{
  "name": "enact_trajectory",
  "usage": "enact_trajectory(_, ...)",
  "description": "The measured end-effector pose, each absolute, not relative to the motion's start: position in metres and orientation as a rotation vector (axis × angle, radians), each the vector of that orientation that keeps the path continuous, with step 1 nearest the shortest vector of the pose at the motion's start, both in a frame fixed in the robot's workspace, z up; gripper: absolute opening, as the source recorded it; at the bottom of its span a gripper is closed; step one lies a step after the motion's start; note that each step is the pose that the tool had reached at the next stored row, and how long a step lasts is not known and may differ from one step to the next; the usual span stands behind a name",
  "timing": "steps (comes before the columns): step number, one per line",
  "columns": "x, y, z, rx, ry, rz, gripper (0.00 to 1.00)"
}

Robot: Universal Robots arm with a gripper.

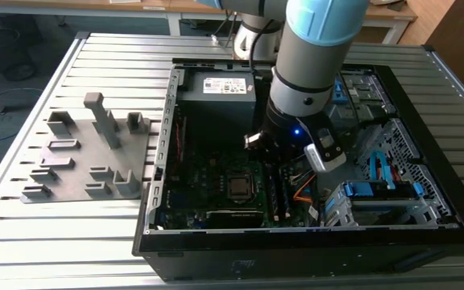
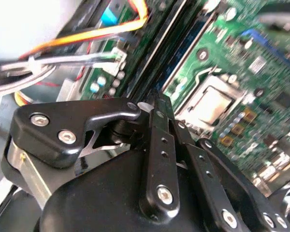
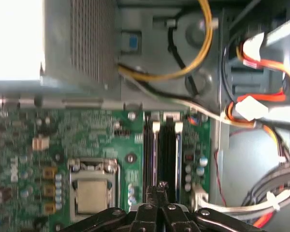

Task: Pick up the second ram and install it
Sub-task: 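Press down the second ram until it locks into place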

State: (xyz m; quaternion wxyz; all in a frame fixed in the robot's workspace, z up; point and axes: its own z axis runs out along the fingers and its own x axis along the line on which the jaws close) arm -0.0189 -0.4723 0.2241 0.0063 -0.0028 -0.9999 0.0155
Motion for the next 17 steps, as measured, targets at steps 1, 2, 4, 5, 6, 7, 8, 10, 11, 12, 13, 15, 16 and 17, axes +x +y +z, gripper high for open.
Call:
enact_trajectory(1,-0.019,-0.475,0.224,-0.009,-3.128,0.054,0.10)
enact_trajectory(2,-0.019,-0.478,0.224,-0.009,-3.128,0.060,0.10)
enact_trajectory(4,-0.019,-0.484,0.224,-0.009,-3.128,0.074,0.10)
enact_trajectory(5,-0.019,-0.487,0.224,-0.009,-3.128,0.082,0.10)
enact_trajectory(6,-0.019,-0.490,0.224,-0.009,-3.128,0.091,0.10)
enact_trajectory(7,-0.019,-0.492,0.224,-0.009,-3.127,0.101,0.10)
enact_trajectory(8,-0.019,-0.495,0.223,-0.009,-3.127,0.110,0.10)
enact_trajectory(10,-0.019,-0.497,0.222,-0.010,-3.126,0.125,0.10)
enact_trajectory(11,-0.019,-0.498,0.222,-0.010,-3.126,0.127,0.10)
enact_trajectory(12,-0.019,-0.498,0.221,-0.010,-3.126,0.129,0.10)
enact_trajectory(13,-0.019,-0.499,0.220,-0.010,-3.126,0.131,0.10)
enact_trajectory(15,-0.019,-0.499,0.219,-0.009,-3.126,0.134,0.10)
enact_trajectory(16,-0.019,-0.499,0.219,-0.009,-3.126,0.135,0.10)
enact_trajectory(17,-0.019,-0.499,0.218,-0.009,-3.126,0.136,0.10)
